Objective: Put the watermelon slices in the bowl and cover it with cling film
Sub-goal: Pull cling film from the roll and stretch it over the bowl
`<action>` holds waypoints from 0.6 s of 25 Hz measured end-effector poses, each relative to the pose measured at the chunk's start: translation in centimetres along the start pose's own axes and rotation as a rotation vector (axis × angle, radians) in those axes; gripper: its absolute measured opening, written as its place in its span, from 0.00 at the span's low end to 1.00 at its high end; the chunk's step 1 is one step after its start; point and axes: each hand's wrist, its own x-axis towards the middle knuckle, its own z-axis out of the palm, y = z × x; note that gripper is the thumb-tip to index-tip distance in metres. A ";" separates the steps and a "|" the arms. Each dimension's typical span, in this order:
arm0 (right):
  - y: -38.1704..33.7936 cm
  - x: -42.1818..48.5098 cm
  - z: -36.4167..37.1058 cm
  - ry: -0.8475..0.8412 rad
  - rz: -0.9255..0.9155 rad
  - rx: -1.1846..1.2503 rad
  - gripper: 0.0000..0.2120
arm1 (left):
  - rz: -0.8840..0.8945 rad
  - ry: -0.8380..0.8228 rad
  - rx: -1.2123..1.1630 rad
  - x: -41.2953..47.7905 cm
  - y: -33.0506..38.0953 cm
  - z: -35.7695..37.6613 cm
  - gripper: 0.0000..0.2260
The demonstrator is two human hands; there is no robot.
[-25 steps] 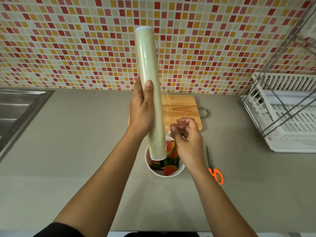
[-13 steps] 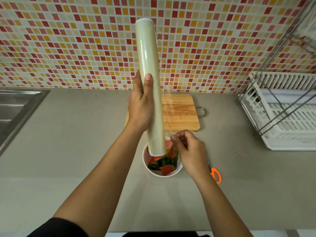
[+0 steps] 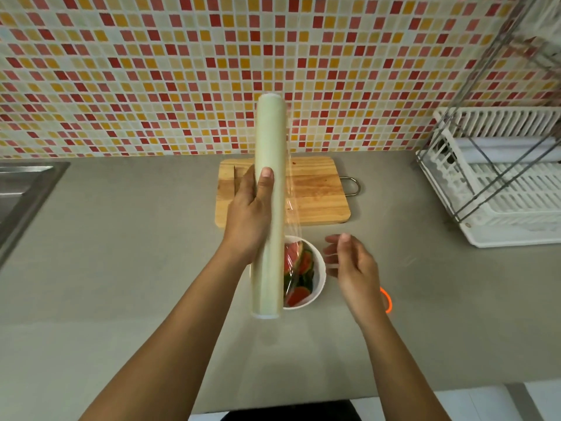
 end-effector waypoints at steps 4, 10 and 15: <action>-2.6 2.4 2.7 -0.061 0.037 -0.114 0.23 | -0.057 -0.034 0.015 -2.4 -1.7 1.0 0.23; -1.7 2.6 3.7 -0.098 -0.070 -0.162 0.17 | -0.140 -0.025 0.027 -4.7 -2.8 2.5 0.15; -0.4 2.4 2.6 0.021 -0.084 -0.205 0.14 | -0.204 0.031 0.006 -6.0 -2.5 3.8 0.10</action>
